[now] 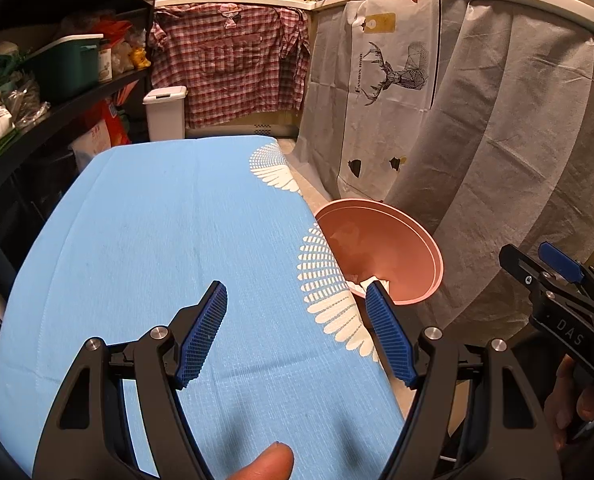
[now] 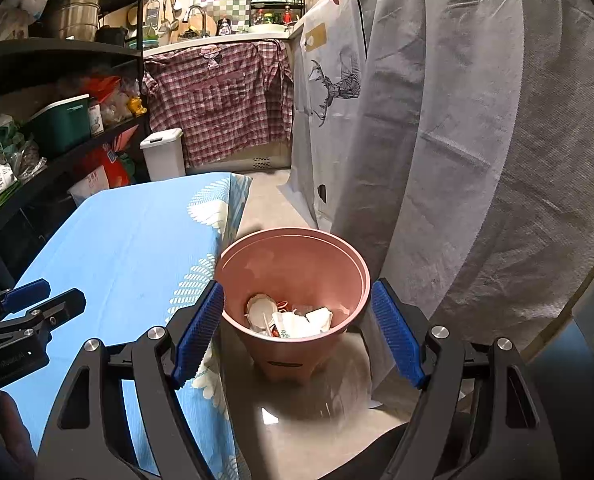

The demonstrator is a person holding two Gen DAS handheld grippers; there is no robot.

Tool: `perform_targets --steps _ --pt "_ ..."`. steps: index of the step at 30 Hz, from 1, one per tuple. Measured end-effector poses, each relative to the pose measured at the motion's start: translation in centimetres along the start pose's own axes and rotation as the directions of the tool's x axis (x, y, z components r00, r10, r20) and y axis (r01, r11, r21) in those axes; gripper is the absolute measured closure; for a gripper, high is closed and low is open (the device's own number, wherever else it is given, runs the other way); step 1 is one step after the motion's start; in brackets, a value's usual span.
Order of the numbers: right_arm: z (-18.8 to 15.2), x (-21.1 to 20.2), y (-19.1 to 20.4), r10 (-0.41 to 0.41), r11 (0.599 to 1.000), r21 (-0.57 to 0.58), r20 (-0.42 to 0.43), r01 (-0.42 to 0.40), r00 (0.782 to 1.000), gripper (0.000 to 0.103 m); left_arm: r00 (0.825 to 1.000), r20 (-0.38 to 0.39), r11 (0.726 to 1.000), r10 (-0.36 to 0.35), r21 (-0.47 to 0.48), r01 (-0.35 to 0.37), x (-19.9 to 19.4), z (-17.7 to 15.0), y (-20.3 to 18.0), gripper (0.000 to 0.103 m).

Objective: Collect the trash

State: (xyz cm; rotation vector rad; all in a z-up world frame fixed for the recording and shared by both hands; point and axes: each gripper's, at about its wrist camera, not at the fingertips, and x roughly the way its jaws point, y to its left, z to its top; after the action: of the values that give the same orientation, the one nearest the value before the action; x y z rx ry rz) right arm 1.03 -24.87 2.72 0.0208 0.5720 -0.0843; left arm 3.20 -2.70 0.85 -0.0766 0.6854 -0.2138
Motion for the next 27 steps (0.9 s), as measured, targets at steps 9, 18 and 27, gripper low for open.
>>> perform_targets --steps 9,18,27 --pt "0.03 0.24 0.05 -0.002 1.000 0.003 -0.002 0.002 1.000 0.027 1.000 0.000 1.000 -0.001 0.001 0.001 0.03 -0.06 -0.08 0.033" --pt "0.01 0.43 0.07 -0.002 1.000 -0.001 -0.004 0.002 1.000 0.027 1.000 0.000 1.000 -0.001 0.004 0.001 -0.01 -0.04 0.00 0.033" --pt "0.02 0.44 0.09 -0.002 1.000 0.001 -0.003 0.002 1.000 0.028 1.000 0.002 1.000 -0.002 0.009 0.002 -0.10 -0.02 -0.04 0.033"
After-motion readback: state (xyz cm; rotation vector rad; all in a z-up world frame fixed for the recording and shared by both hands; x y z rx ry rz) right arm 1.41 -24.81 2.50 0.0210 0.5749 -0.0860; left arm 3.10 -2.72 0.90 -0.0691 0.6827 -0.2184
